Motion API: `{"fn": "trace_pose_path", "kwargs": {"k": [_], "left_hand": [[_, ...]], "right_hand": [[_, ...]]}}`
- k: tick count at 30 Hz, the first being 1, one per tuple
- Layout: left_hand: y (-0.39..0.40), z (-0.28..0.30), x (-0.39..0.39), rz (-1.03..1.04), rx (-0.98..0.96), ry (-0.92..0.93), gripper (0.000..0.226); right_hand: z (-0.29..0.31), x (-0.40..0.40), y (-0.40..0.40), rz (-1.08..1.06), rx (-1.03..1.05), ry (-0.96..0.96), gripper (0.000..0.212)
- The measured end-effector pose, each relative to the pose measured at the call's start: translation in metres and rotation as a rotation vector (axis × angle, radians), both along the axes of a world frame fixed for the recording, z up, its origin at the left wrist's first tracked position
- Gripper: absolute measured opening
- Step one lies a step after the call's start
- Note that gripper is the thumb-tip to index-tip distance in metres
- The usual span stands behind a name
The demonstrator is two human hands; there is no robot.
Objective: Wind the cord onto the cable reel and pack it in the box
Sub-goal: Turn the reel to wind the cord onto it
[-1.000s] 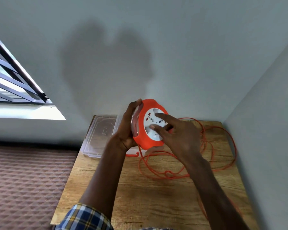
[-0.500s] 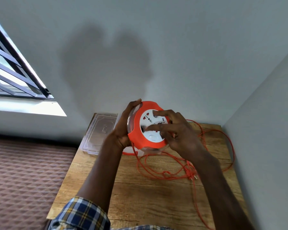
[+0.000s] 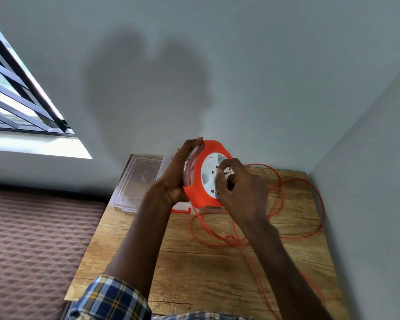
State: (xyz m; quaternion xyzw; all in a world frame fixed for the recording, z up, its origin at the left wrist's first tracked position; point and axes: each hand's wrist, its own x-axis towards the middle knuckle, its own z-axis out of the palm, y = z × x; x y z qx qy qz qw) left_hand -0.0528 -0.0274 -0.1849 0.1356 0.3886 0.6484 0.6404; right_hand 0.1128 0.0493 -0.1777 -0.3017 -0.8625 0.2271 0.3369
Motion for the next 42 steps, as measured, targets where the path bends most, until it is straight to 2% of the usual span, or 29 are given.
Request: {"fn": "trace_pose_path", "kwargs": {"k": [2, 5, 9, 12, 14, 19, 22, 25, 27, 29, 31, 33, 36, 42], "left_hand": [[0.001, 0.002, 0.000, -0.004, 0.009, -0.015, 0.060], [-0.001, 0.003, -0.005, 0.015, 0.033, -0.041, 0.059], [0.000, 0.001, -0.009, -0.002, 0.058, -0.044, 0.061], [0.000, 0.000, -0.008, -0.035, 0.062, -0.051, 0.057], [-0.001, -0.002, -0.008, -0.048, 0.077, -0.084, 0.057], [-0.004, -0.003, -0.009, -0.025, 0.072, -0.075, 0.058], [-0.004, -0.001, -0.005, 0.013, 0.036, -0.052, 0.060], [-0.002, 0.003, -0.001, 0.028, 0.042, -0.027, 0.060], [0.000, 0.005, 0.001, 0.015, 0.035, -0.020, 0.060], [0.000, 0.004, 0.003, 0.009, 0.018, -0.022, 0.063], [-0.001, 0.003, 0.002, 0.028, 0.006, -0.027, 0.065], [-0.004, 0.001, -0.001, 0.054, 0.016, -0.039, 0.063], [-0.009, 0.000, -0.005, 0.041, 0.040, -0.051, 0.063], [-0.013, -0.004, -0.004, 0.010, 0.004, -0.021, 0.061]], "right_hand": [[0.003, -0.001, -0.001, 0.016, -0.048, 0.006, 0.019], [0.009, 0.004, 0.011, 0.052, 0.025, 0.048, 0.026], [0.011, 0.010, 0.028, 0.301, 0.073, -0.079, 0.049], [0.011, 0.013, 0.032, 0.454, -0.003, -0.081, 0.057], [0.010, 0.014, 0.032, 0.478, -0.022, -0.104, 0.059], [0.006, 0.013, 0.028, 0.426, 0.057, -0.151, 0.065], [0.004, 0.011, 0.025, 0.353, 0.113, -0.159, 0.062], [0.006, 0.006, 0.015, 0.170, 0.003, -0.115, 0.050], [0.006, 0.001, 0.008, 0.033, -0.135, -0.050, 0.058], [0.005, -0.001, 0.007, -0.008, -0.092, -0.046, 0.059], [0.006, 0.004, 0.011, 0.039, -0.019, -0.034, 0.047], [0.006, 0.009, 0.018, 0.173, 0.011, -0.017, 0.034], [0.004, 0.016, 0.029, 0.394, -0.017, -0.092, 0.045], [0.007, 0.015, 0.032, 0.530, -0.061, -0.224, 0.060]]}}
